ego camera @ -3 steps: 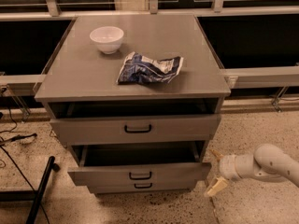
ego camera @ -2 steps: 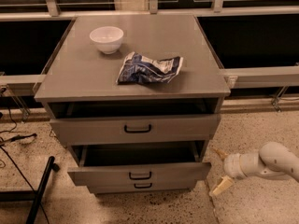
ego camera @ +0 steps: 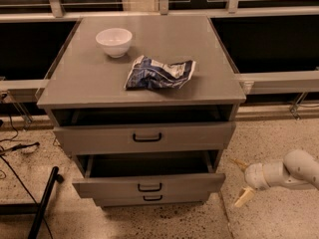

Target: Open middle drawer

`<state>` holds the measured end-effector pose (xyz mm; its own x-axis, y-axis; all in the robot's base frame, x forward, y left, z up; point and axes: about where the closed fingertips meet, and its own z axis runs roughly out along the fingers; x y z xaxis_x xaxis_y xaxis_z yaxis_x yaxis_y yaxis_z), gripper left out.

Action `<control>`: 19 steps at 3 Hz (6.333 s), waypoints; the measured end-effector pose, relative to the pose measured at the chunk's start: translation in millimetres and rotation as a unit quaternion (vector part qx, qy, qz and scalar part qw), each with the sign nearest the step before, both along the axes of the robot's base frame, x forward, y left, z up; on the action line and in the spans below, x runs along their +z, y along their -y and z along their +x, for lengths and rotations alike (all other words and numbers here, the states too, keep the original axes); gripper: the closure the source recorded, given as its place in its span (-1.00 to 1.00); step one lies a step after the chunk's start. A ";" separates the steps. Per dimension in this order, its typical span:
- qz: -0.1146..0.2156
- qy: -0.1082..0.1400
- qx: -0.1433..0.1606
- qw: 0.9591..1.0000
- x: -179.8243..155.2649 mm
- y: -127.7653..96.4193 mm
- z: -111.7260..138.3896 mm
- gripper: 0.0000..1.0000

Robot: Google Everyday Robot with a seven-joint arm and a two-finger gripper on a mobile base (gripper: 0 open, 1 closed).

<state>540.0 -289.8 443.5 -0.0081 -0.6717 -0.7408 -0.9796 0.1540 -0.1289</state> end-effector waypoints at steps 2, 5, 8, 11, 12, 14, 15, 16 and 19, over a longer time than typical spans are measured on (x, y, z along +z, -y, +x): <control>0.000 -0.015 0.004 1.000 -10.8 -8.0 10.1 -1.00; 0.002 -0.015 0.002 1.000 -17.6 -7.9 24.6 -0.46; 0.001 -0.015 -0.002 1.000 -24.1 -6.4 38.4 -0.22; 0.008 -0.011 0.000 1.000 -17.9 -10.1 33.5 0.14; 0.013 -0.009 0.002 1.000 -11.8 -13.8 28.7 0.39; 0.015 -0.013 0.004 1.000 -11.9 -18.5 25.2 1.00; 0.019 -0.013 0.002 1.000 -10.1 -18.6 20.1 1.00; 0.021 -0.008 -0.002 1.000 -7.8 -17.8 14.2 1.00; 0.030 0.002 -0.013 0.999 -7.2 -12.7 0.1 1.00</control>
Offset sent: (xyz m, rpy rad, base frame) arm 0.0122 0.0045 -0.0095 -0.0047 0.0311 0.0029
